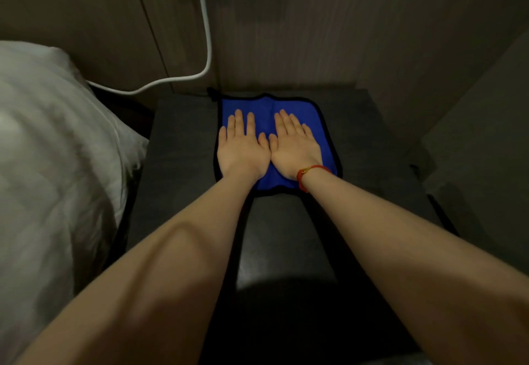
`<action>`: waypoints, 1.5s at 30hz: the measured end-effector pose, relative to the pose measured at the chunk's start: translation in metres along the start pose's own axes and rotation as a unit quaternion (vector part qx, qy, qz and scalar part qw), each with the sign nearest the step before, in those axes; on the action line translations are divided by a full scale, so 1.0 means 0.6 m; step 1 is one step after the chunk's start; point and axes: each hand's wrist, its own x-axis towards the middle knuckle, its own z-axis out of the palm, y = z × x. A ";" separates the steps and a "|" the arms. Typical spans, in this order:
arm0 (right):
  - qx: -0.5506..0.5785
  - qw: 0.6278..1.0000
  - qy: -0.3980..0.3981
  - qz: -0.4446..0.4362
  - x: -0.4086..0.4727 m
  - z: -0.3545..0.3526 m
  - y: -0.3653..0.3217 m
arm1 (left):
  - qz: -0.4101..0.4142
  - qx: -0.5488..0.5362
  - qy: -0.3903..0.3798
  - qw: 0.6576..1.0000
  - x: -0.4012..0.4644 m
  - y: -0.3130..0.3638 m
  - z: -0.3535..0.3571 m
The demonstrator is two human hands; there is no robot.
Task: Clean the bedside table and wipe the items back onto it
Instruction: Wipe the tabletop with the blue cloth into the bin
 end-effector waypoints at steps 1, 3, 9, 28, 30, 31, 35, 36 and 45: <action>-0.001 1.000 0.001 -0.001 -0.018 0.001 -0.001 | 0.001 -0.004 0.002 1.000 -0.018 0.000 0.000; -0.004 1.000 0.004 -0.003 -0.058 0.005 -0.003 | 0.002 -0.009 0.004 1.000 -0.061 0.001 0.002; -0.002 1.000 0.000 0.006 -0.206 0.016 -0.008 | 0.006 -0.018 -0.001 1.000 -0.207 0.004 0.011; -0.001 1.000 -0.005 0.027 -0.223 0.012 0.012 | 0.002 -0.019 -0.008 1.000 -0.220 0.025 0.015; 0.000 1.000 -0.002 0.031 -0.176 0.007 0.022 | 0.003 -0.014 -0.008 1.000 -0.172 0.032 0.014; -0.001 0.999 -0.002 0.033 -0.151 0.004 0.027 | 0.004 -0.014 -0.009 1.000 -0.147 0.036 0.014; -0.004 1.000 0.001 0.030 -0.050 -0.008 0.050 | 0.009 -0.013 -0.004 1.000 -0.047 0.052 0.015; -0.004 1.000 0.002 0.029 -0.027 -0.011 0.056 | 0.011 -0.009 -0.001 1.000 -0.023 0.056 0.015; -0.009 0.999 0.010 0.029 0.069 -0.022 0.081 | 0.013 0.005 0.001 1.000 0.077 0.078 0.015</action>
